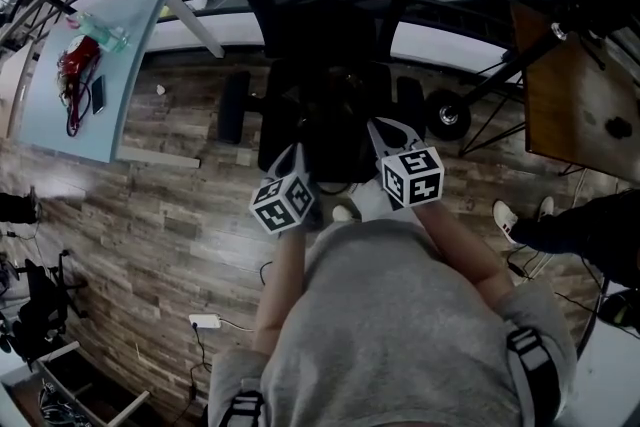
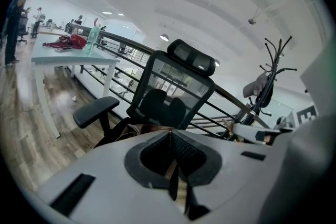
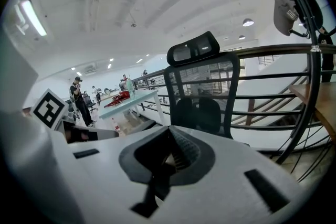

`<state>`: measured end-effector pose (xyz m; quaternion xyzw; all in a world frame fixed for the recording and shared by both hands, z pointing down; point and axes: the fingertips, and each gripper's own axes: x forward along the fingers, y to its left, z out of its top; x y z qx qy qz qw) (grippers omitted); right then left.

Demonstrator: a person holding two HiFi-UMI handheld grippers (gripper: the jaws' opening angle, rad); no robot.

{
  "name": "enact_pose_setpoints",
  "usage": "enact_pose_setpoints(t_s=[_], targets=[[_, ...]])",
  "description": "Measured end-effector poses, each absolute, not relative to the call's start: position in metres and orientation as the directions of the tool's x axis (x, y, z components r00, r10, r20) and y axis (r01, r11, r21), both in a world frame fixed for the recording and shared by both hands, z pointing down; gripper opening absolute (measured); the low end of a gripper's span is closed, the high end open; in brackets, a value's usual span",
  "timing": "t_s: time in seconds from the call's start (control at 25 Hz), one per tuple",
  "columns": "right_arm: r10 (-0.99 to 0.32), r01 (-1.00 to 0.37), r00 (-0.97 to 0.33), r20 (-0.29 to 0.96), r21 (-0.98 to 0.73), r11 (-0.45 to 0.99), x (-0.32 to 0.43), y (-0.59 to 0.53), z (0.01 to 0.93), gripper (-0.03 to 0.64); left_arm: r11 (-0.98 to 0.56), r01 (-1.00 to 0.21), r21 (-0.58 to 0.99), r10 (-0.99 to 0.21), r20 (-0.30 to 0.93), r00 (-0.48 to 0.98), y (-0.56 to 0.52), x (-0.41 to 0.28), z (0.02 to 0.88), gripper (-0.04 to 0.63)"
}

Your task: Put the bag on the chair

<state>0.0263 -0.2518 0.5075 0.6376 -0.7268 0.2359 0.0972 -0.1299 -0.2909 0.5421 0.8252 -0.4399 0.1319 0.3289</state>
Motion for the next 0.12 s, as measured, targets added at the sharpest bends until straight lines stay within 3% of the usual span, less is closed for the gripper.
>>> enact_pose_setpoints(t_s=[0.12], targets=[[-0.881, -0.972, -0.173, 0.440, -0.222, 0.080, 0.0247, -0.2536, 0.5069, 0.005, -0.400, -0.812, 0.424, -0.636, 0.509, 0.580, -0.2908, -0.1290, 0.5430, 0.009]])
